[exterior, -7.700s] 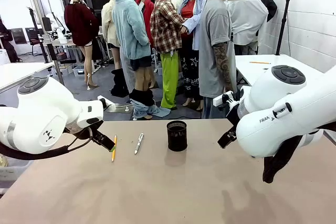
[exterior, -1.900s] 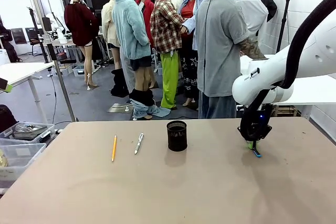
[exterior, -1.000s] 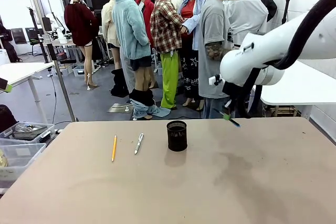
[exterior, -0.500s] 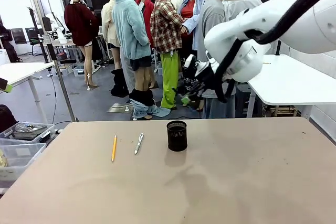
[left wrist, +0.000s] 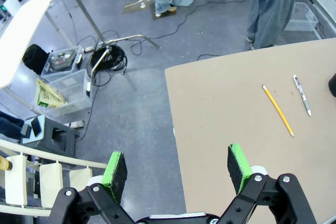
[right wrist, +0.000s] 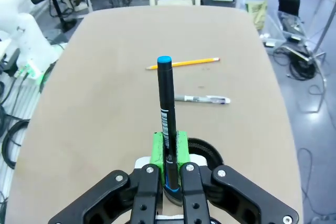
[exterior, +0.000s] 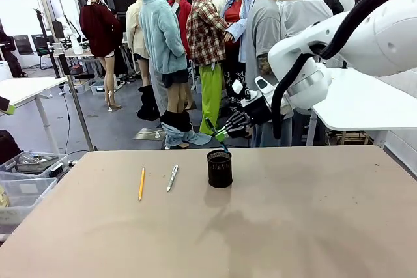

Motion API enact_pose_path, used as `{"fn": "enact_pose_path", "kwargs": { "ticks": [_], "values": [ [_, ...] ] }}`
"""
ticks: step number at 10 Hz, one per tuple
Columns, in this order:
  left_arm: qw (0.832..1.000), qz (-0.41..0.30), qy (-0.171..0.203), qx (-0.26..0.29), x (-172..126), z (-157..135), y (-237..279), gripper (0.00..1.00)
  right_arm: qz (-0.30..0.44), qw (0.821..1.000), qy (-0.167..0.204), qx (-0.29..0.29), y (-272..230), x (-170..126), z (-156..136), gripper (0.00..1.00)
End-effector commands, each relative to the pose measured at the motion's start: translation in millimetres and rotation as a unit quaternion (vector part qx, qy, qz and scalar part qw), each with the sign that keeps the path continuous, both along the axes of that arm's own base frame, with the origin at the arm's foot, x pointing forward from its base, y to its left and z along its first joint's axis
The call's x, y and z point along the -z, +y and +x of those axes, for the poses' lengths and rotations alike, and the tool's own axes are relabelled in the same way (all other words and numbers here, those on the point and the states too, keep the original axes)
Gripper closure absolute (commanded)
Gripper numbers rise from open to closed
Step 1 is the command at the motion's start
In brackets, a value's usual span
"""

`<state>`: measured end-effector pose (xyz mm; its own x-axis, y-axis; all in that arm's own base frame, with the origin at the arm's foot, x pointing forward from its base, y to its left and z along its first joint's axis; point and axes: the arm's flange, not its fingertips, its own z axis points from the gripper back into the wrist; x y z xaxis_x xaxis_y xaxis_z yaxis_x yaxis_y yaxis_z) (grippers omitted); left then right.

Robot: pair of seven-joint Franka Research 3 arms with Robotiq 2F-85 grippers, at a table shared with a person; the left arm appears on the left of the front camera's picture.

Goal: Place the pens into the pen holder.
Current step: Pick up a writing instrument from the table and place it into the Pen holder.

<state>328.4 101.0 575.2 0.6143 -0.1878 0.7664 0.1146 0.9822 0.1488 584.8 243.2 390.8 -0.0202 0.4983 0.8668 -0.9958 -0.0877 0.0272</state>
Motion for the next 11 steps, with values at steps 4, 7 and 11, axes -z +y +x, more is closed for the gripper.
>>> {"fn": "enact_pose_path", "kwargs": {
  "ticks": [4, 7, 11],
  "values": [
    [1.000, -0.002, -0.001, 0.001, 0.1, 0.3, 1.3, 0.00, 0.002, 0.999, 0.042, -0.029, 24.5, 12.5, 21.0, 1.00],
    [1.000, -0.002, -0.001, 0.001, 0.1, 0.3, 1.3, 0.00, 0.005, 0.997, 0.076, -0.029, 22.6, 33.6, 20.1, 1.00],
    [1.000, -0.002, -0.001, 0.001, 0.1, 0.3, 1.3, 0.00, -0.011, 0.996, 0.083, -0.006, 1.9, 42.0, 8.0, 0.47]
  ]
}}
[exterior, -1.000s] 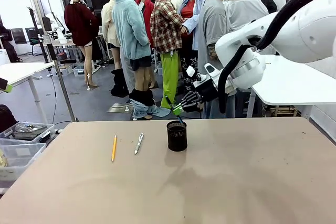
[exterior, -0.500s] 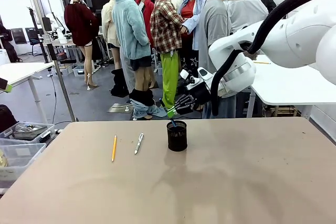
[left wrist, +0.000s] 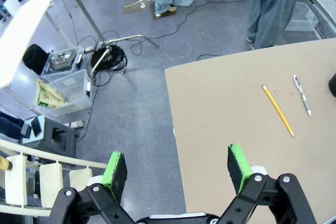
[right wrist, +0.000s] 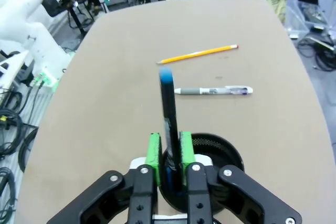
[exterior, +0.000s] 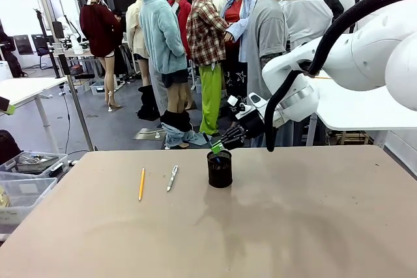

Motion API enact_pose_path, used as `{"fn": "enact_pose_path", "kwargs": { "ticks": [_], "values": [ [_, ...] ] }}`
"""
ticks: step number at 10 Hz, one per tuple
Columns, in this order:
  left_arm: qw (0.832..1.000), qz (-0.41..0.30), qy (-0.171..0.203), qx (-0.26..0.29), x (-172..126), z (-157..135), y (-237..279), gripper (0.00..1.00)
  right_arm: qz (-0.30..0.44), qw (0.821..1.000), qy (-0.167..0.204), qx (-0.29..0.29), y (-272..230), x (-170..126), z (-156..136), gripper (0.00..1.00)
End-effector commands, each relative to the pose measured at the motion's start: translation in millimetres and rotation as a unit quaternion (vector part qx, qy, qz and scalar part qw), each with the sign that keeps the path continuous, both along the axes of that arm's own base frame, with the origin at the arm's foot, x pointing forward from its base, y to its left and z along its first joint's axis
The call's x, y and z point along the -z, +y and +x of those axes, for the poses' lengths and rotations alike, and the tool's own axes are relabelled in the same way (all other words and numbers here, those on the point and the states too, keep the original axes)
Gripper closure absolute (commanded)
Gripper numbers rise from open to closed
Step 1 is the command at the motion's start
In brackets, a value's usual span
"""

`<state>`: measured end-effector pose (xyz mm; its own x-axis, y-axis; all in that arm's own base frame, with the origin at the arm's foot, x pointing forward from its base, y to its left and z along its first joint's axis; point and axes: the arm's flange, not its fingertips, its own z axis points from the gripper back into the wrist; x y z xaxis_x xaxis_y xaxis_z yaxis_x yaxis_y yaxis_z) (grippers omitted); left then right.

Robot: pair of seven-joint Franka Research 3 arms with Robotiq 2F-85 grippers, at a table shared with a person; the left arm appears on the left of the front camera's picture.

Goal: Place the pens into the pen holder.
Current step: Pick up a writing instrument from the table and place it into the Pen holder.

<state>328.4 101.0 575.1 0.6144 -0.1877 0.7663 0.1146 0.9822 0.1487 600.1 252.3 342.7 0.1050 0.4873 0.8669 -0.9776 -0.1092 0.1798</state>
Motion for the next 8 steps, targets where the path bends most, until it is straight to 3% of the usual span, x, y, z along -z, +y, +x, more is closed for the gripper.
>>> {"fn": "enact_pose_path", "kwargs": {
  "ticks": [1, 3, 4, 5, 7, 8],
  "values": [
    [1.000, -0.002, -0.001, 0.001, 0.0, 0.3, 1.3, 0.00, -0.020, 1.000, 0.000, 0.017, -15.6, -10.4, -10.7, 0.36],
    [1.000, -0.002, -0.001, 0.001, 0.0, 0.3, 1.3, 0.00, -0.014, 0.998, -0.019, 0.051, -42.5, -16.1, -22.1, 0.36],
    [1.000, -0.002, -0.001, 0.001, 0.0, 0.3, 1.3, 0.00, -0.038, 0.996, -0.024, 0.081, -62.8, -25.5, -35.0, 0.36],
    [1.000, -0.002, -0.001, 0.001, 0.0, 0.3, 1.3, 0.00, -0.106, 0.984, -0.025, 0.141, -90.5, -40.3, -49.1, 0.36],
    [1.000, -0.002, -0.001, 0.001, 0.0, 0.3, 1.3, 0.00, -0.209, 0.942, -0.022, 0.262, -158.7, -75.1, -79.5, 0.36],
    [1.000, -0.002, -0.001, 0.001, 0.0, 0.3, 1.3, 0.00, -0.262, 0.910, 0.003, 0.321, -190.1, -87.9, -92.6, 0.36]
  ]
}}
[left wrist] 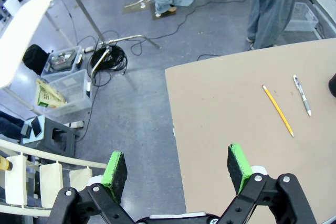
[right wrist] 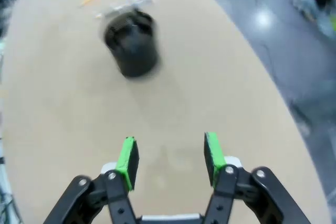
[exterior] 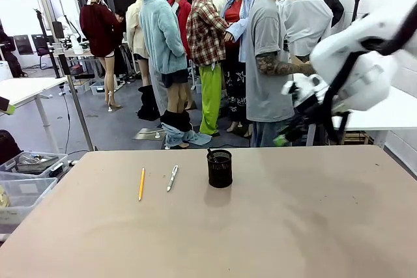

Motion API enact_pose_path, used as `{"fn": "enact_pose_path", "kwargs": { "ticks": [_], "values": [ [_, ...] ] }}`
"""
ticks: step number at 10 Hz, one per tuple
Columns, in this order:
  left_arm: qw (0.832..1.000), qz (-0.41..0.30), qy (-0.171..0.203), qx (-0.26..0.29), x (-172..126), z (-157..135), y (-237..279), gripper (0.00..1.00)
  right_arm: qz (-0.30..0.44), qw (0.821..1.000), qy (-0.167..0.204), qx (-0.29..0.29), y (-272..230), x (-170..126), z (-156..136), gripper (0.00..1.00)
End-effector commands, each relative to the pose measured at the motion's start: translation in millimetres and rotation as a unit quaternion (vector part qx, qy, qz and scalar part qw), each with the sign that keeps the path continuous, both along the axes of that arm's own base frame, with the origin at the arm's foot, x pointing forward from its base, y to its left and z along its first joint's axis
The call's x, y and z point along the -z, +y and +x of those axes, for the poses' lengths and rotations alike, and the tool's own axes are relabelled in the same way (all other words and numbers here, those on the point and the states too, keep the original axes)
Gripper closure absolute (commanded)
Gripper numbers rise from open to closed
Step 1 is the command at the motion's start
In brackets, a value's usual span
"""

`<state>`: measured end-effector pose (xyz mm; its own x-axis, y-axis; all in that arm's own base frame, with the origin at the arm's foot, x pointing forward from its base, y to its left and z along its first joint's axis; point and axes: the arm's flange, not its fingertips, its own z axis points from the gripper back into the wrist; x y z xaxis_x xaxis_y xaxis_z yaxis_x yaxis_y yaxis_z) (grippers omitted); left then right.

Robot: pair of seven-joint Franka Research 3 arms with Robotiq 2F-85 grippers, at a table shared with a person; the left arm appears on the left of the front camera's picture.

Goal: Place the pens into the pen holder.
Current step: Pick up a writing instrument from the table and place it into the Pen holder.

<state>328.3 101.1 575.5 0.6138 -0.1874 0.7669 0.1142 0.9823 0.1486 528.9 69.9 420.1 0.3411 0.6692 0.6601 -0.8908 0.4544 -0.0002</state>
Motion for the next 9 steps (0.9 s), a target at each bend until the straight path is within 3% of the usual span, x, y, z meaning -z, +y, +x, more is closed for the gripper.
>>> {"fn": "enact_pose_path", "kwargs": {
  "ticks": [1, 3, 4, 6, 8, 9],
  "values": [
    [1.000, -0.002, 0.000, 0.001, 0.3, 0.4, 1.1, 0.00, -0.111, 0.977, 0.120, 0.139, -43.9, -21.0, -34.8, 0.36],
    [1.000, -0.002, 0.000, 0.001, 0.3, 0.4, 1.1, 0.00, -0.155, 0.935, 0.165, 0.274, -108.3, -33.8, -63.4, 0.36],
    [1.000, -0.002, 0.000, 0.001, 0.3, 0.4, 1.1, 0.00, -0.173, 0.913, 0.193, 0.314, -136.5, -35.1, -73.4, 0.36],
    [1.000, -0.002, 0.000, 0.001, 0.3, 0.4, 1.1, 0.00, -0.208, 0.847, 0.259, 0.414, -188.5, -28.5, -82.3, 0.36],
    [1.000, -0.002, 0.000, 0.001, 0.3, 0.4, 1.1, 0.00, -0.201, 0.838, 0.271, 0.429, -212.4, -27.8, -95.7, 0.36],
    [1.000, -0.002, 0.000, 0.001, 0.3, 0.4, 1.1, 0.00, -0.184, 0.843, 0.266, 0.430, -215.5, -20.1, -94.1, 0.36]
  ]
}}
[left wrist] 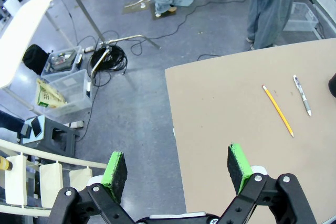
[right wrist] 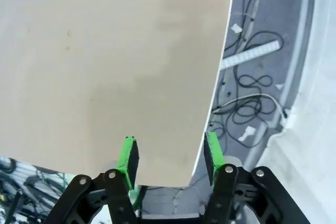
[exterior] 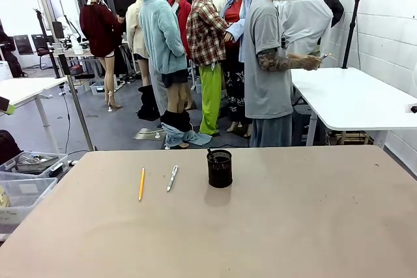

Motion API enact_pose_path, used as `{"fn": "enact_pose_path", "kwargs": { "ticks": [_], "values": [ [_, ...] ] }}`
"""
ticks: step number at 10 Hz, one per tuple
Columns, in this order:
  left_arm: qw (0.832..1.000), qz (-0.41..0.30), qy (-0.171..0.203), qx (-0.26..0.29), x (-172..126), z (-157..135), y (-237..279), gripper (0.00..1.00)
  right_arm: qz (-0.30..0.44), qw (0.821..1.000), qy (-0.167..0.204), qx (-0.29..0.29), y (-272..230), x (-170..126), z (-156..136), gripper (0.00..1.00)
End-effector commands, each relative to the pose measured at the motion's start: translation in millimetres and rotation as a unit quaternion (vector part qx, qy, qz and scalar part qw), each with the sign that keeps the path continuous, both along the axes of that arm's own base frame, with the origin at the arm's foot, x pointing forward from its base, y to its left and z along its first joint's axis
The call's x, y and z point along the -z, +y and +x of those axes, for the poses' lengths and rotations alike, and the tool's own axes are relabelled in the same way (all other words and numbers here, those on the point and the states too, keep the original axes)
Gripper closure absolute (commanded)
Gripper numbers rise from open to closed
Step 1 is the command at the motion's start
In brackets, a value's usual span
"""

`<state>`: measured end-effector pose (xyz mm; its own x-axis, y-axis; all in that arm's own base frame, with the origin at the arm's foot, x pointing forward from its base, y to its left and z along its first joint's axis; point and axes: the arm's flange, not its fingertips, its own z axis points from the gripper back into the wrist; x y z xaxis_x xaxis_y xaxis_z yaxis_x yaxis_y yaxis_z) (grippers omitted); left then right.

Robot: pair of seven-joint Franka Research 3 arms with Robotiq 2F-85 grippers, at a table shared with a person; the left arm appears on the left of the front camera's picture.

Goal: Place the pens into the pen holder.
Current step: Pick up a writing instrument from the table and place it into the Pen holder.

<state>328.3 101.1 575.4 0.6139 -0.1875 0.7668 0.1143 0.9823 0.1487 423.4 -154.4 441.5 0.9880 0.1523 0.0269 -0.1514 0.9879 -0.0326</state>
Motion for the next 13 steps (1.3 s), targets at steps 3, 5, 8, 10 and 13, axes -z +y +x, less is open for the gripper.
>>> {"fn": "enact_pose_path", "kwargs": {
  "ticks": [3, 5, 8, 10, 13],
  "values": [
    [0.999, 0.009, 0.022, 0.048, -1.4, 51.7, -76.5, 0.00, -0.012, 1.000, -0.004, -0.008, 1.7, 1.2, 0.8, 0.36],
    [0.991, 0.048, 0.126, 0.002, 25.8, 126.3, -147.3, 0.00, -0.012, 1.000, -0.004, -0.008, 1.7, 1.2, 0.8, 0.36],
    [0.970, 0.001, 0.240, -0.026, 84.6, 170.0, -224.2, 0.00, -0.012, 1.000, -0.004, -0.008, 1.7, 1.2, 0.8, 0.36],
    [0.976, 0.006, 0.219, 0.015, 96.5, 159.1, -218.9, 0.00, -0.012, 1.000, -0.004, -0.008, 1.7, 1.2, 0.8, 0.36],
    [0.966, -0.021, 0.257, -0.003, 110.9, 165.0, -224.4, 0.00, -0.012, 1.000, -0.004, -0.008, 1.7, 1.2, 0.8, 0.36]
  ]
}}
